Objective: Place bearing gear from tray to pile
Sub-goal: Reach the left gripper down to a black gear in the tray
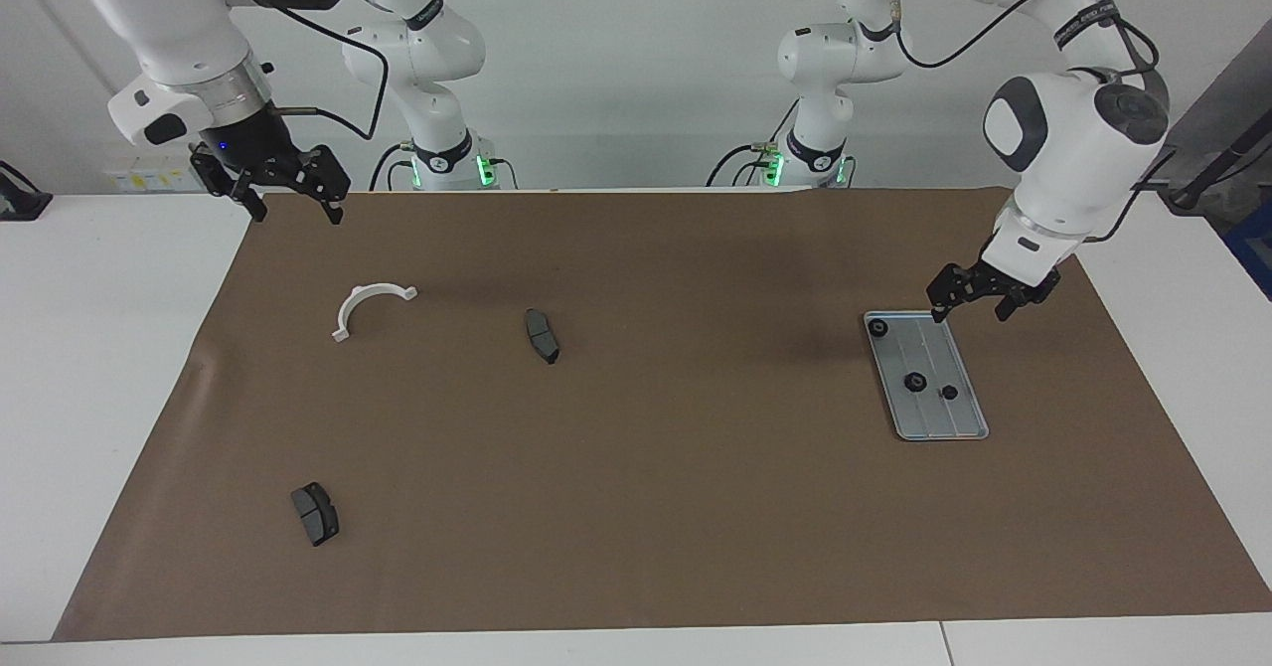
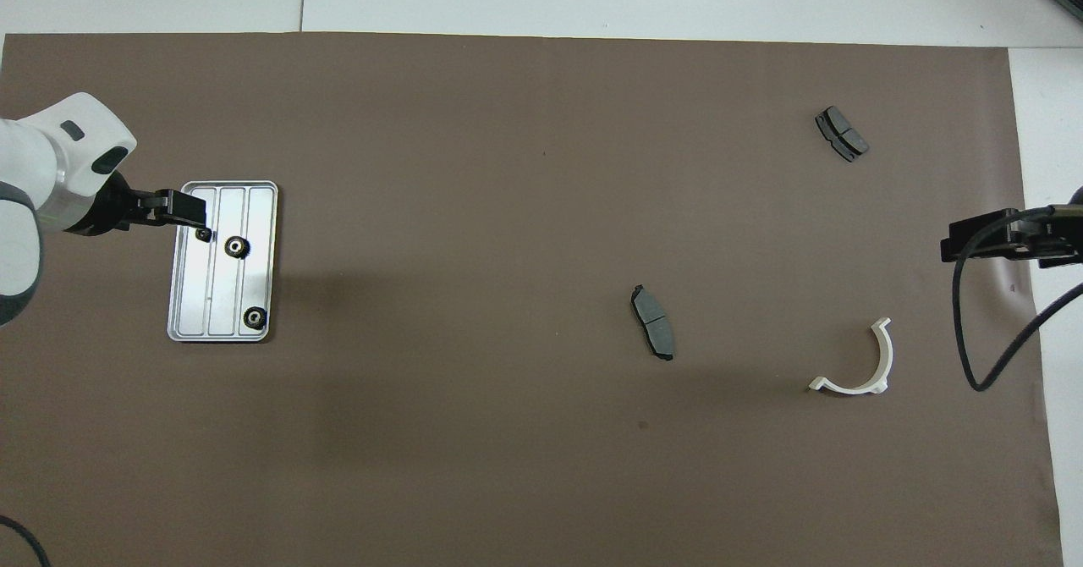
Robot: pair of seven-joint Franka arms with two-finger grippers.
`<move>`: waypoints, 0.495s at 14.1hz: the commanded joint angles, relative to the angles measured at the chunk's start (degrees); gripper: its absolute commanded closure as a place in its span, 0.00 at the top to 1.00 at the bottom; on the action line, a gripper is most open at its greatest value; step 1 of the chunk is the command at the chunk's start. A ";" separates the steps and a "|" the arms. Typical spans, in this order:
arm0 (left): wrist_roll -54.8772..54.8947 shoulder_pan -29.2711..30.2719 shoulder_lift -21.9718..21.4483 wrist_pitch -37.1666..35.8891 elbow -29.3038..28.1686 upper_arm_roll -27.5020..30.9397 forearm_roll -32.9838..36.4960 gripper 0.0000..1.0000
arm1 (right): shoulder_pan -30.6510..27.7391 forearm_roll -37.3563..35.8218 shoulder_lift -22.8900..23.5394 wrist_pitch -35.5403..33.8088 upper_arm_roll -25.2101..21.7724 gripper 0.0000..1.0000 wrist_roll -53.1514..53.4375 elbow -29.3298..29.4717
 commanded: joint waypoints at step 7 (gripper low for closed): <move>-6.20 0.65 9.67 14.46 -3.81 -0.38 0.35 1.00 | -0.45 1.72 -0.69 -0.09 0.16 1.00 -0.63 -0.17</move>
